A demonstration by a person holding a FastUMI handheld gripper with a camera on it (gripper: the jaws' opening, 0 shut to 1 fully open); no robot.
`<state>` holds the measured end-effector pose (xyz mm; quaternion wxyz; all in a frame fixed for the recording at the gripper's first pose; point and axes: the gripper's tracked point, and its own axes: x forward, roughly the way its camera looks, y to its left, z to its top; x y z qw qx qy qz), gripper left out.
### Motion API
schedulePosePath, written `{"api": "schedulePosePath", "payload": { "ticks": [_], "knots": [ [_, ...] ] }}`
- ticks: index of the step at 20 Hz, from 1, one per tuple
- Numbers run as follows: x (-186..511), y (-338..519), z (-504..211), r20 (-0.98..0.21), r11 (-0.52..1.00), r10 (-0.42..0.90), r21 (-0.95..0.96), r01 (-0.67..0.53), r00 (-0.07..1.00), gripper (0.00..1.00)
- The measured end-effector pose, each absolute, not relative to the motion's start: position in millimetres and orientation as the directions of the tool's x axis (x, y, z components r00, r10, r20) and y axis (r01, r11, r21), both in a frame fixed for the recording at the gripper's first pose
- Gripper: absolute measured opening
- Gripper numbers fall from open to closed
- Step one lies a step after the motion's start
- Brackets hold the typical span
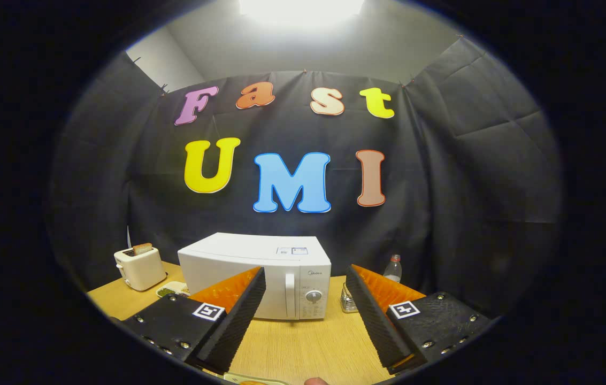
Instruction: Open the microwave, put the food inside, and close the microwave door.
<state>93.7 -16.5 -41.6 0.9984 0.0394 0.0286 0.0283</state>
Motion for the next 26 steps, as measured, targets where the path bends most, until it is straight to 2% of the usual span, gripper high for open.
{"api": "schedulePosePath", "payload": {
  "ticks": [16,26],
  "knots": [
    [224,20,-144,-0.204,0.981,0.192,0.066,-0.183,0.960,0.96],
    [285,38,-212,-0.328,0.978,0.206,0.085,-0.188,0.922,0.97]
  ]
}}
